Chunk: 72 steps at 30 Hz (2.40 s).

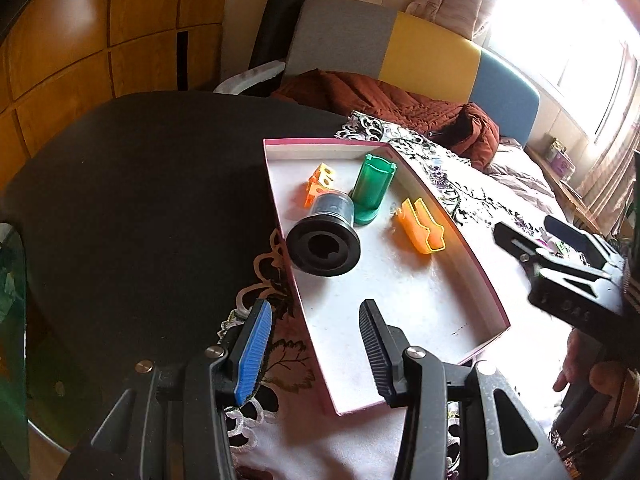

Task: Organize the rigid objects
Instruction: 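Withdraw the right tool from the tray back toward the toys, then close the left tool on the pink cup while the right tool grasps the white green-topped box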

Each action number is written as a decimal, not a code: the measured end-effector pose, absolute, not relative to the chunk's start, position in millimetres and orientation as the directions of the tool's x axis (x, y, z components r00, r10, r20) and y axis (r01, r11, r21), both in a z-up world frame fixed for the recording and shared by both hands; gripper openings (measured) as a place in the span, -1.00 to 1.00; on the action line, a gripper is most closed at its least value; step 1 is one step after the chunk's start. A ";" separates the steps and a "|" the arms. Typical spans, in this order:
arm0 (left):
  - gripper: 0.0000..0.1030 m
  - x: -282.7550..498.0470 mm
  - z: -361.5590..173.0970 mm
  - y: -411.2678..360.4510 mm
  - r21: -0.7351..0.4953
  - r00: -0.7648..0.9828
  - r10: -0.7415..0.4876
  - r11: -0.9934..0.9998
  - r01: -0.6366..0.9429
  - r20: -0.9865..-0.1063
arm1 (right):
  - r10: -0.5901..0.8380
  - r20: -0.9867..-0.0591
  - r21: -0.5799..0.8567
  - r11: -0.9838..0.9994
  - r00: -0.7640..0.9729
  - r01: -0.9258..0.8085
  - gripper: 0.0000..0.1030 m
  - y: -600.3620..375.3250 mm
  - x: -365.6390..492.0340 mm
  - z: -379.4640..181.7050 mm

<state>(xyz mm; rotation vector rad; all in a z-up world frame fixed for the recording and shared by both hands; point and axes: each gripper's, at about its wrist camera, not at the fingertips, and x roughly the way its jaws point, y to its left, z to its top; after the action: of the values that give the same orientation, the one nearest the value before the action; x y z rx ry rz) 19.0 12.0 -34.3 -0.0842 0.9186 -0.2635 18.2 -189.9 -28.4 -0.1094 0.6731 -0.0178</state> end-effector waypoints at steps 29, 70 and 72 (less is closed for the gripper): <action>-0.08 14.2 -17.3 -103.2 -0.188 0.447 -0.438 0.846 0.499 -0.780 | -0.366 -0.757 0.343 0.483 0.542 0.805 1.00 -551.0 -107.7 -47.8; 0.38 112.4 -65.7 -349.8 -0.294 0.179 -0.542 0.670 0.682 -0.821 | -0.196 -0.770 0.444 0.519 0.607 0.731 1.00 -547.8 -95.6 -59.6; 0.34 115.9 -69.4 -354.8 -0.282 0.189 -0.540 0.668 0.688 -0.820 | -0.194 -0.773 0.442 0.519 0.604 0.732 1.00 -548.3 -94.8 -60.6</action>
<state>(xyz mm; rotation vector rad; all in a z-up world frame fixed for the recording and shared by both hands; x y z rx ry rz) 115.9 -354.8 -69.4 0.1625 1.0753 -0.8691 -94.8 -548.3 -60.6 0.8509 0.7259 -0.6174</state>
